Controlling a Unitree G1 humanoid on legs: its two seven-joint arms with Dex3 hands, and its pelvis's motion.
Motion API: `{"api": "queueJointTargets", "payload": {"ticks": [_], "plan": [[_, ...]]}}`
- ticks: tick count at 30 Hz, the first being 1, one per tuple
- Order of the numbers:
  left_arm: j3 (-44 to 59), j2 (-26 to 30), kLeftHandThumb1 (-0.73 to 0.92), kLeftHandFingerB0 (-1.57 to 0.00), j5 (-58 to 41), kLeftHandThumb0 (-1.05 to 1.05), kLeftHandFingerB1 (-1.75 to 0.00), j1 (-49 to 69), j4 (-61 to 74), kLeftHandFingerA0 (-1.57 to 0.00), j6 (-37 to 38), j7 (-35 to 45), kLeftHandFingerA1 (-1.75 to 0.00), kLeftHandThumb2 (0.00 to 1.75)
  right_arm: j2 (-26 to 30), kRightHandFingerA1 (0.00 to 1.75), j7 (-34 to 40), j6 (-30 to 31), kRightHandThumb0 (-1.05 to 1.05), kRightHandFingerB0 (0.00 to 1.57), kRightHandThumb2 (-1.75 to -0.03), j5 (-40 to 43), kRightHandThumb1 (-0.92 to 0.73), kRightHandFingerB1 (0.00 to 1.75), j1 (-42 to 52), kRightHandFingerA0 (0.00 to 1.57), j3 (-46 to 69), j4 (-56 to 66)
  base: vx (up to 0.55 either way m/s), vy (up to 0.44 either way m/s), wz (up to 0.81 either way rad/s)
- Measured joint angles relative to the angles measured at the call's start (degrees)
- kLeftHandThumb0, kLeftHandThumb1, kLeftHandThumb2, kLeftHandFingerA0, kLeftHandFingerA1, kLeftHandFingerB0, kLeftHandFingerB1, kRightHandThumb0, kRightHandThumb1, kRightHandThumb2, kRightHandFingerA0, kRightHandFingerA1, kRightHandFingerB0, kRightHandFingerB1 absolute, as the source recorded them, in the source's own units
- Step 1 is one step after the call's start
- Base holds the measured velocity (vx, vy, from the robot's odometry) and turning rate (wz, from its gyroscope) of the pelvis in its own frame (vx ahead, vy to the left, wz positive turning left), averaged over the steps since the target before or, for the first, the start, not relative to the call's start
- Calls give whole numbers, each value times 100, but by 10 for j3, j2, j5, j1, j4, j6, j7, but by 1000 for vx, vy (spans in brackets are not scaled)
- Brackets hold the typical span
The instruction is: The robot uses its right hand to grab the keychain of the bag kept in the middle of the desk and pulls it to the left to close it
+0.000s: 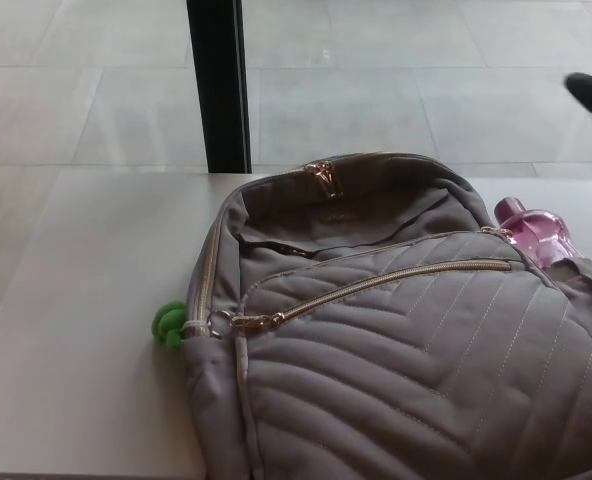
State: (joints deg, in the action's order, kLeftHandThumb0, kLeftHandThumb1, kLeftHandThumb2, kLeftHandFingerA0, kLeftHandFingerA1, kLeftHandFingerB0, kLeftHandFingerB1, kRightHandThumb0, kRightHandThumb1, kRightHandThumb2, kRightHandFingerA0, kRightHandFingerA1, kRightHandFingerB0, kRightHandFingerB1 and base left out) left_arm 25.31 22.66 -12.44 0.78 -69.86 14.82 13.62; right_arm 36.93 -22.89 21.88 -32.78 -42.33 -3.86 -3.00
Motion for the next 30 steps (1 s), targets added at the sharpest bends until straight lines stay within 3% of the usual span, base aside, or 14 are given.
{"api": "queueJointTargets", "payload": {"ticks": [1,2,3,7,8,9,10,22,24,25,26,27,29,30], "plan": [[0,0,80,-56,0,-65,-45,0,0,-71,0,0,-55,64,13,31,0,-3,-105,0,-116,3,-68,30,15,0,17,-10,0,0,0],[0,0,80,-56,0,-65,-46,1,0,-71,0,0,-55,64,26,0,0,-5,-105,0,-67,6,-87,33,31,0,35,-19,0,0,0],[0,0,80,-54,0,-65,-45,0,0,-72,0,0,-55,64,32,38,0,-6,-105,0,-118,8,-71,29,39,0,45,-25,0,0,0],[0,0,79,-54,0,-66,-45,0,0,-72,0,0,-56,64,64,42,1,-14,-101,1,-113,23,-72,38,108,0,117,-66,0,0,0],[0,0,79,-54,0,-66,-45,0,0,-72,0,0,-55,64,67,54,2,-16,-92,0,-70,26,-84,62,121,0,130,-74,0,0,0],[0,0,79,-54,0,-66,-45,0,0,-71,0,0,-55,64,71,48,3,-19,-93,1,-110,31,-69,46,141,0,151,-88,0,0,0],[1,0,79,-54,0,-66,-44,0,0,-73,0,0,-54,64,74,49,6,-22,-85,0,-110,35,-67,46,155,0,166,-97,0,0,0],[2,0,79,-52,0,-67,-45,2,0,-72,0,0,-54,64,66,44,55,-58,-100,0,-115,86,-74,31,311,0,351,-237,0,0,0],[3,0,79,-52,0,-67,-44,2,0,-72,0,0,-53,64,59,64,63,-60,-99,0,-115,97,-74,33,330,2,382,-261,0,0,0],[3,0,79,-52,0,-67,-44,2,0,-72,0,0,-53,64,54,110,68,-61,-88,0,-75,103,-83,9,339,18,400,-274,0,0,0],[3,0,79,-52,0,-66,-44,3,0,-71,0,0,-54,64,48,146,73,-61,-85,0,-71,110,-80,17,348,42,418,-288,0,0,0],[3,0,80,-52,0,-66,-45,3,0,-71,0,0,-55,64,44,149,76,-61,-84,0,-63,114,-85,16,352,33,429,-296,0,0,0],[4,0,79,-52,0,-67,-45,3,0,-71,0,0,-55,64,29,147,88,-62,-82,0,-68,131,-84,16,361,43,469,-328,0,0,0],[4,0,80,-52,0,-67,-44,3,0,-72,0,0,-54,64,23,91,94,-62,-80,0,-74,138,-80,15,364,0,486,-341,0,0,0]]}}
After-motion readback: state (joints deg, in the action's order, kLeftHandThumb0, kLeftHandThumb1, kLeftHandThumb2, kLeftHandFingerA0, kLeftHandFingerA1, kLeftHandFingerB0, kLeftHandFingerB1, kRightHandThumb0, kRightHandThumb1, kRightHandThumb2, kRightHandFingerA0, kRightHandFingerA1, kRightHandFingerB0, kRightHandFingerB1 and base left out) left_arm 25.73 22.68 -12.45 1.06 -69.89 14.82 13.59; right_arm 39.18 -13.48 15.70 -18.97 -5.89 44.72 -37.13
